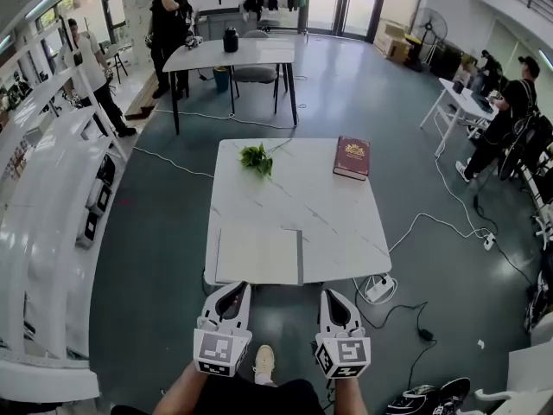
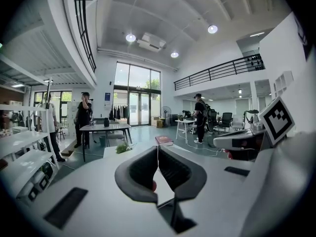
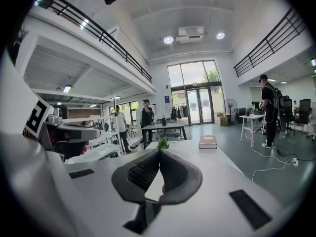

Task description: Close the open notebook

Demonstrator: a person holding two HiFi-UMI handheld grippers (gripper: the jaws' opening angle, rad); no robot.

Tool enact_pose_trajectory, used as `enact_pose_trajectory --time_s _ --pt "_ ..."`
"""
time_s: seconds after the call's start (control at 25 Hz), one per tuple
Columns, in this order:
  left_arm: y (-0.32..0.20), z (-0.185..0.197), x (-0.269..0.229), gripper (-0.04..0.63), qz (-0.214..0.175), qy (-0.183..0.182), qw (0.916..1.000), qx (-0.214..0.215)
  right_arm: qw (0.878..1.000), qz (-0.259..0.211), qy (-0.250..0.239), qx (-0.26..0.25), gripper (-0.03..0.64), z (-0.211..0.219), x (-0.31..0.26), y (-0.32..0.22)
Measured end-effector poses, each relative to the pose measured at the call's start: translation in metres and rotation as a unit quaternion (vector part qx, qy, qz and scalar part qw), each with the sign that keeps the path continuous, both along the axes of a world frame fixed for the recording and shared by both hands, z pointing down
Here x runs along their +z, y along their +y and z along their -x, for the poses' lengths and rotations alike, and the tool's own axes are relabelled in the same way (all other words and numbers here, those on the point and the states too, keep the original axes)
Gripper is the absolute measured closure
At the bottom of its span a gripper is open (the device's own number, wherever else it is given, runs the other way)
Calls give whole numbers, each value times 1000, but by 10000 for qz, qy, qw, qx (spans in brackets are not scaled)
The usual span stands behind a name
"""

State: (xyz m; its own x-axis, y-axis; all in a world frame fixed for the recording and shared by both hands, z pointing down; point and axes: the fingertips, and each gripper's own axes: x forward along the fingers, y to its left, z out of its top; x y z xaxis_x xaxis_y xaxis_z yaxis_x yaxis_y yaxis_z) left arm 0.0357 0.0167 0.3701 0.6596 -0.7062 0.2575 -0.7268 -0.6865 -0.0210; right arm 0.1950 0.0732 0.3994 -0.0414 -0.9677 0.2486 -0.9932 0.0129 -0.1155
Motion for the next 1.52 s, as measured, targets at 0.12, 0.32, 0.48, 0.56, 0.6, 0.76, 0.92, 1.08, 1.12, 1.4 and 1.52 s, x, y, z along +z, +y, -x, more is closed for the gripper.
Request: enact_pose_trajectory --time_s 0.12,0.32,0.48,0.56,0.6,0.76,0.92,1.08,1.12,1.4,1.52 --pt "-7 -11 4 571 65 -65 9998 197 9999 60 -42 99 600 -2 3 -5" --pt "-26 -19 23 571 164 -126 9971 739 9985 202 -56 496 600 5 25 -16" --pt "-48 -36 39 571 368 -220 9929 1109 9955 391 -148 849 600 -3 41 -29" --pt "-58 -41 51 571 495 -286 9899 1298 9935 501 -165 1012 600 -4 52 -35" --pt "-63 -44 58 571 554 -323 9882 1394 9922 553 -188 1103 600 -5 58 -38" --pt "-78 -58 85 571 764 -479 9804 1753 9861 773 -333 1430 600 -13 83 -51" --pt "-89 -67 114 571 925 -574 9736 2009 9813 968 -450 1601 600 -14 113 -63" --pt "-99 -73 139 571 1102 -679 9670 2193 9763 1123 -549 1769 600 -17 141 -72" --pt "-102 -75 145 571 1131 -703 9656 2235 9751 1149 -578 1807 600 -19 147 -74" --pt "-113 -85 189 571 1331 -870 9572 2418 9679 1345 -895 1925 598 -24 195 -84" --pt "-115 -89 202 571 1377 -917 9551 2459 9656 1481 -1147 1801 451 -20 215 -90"
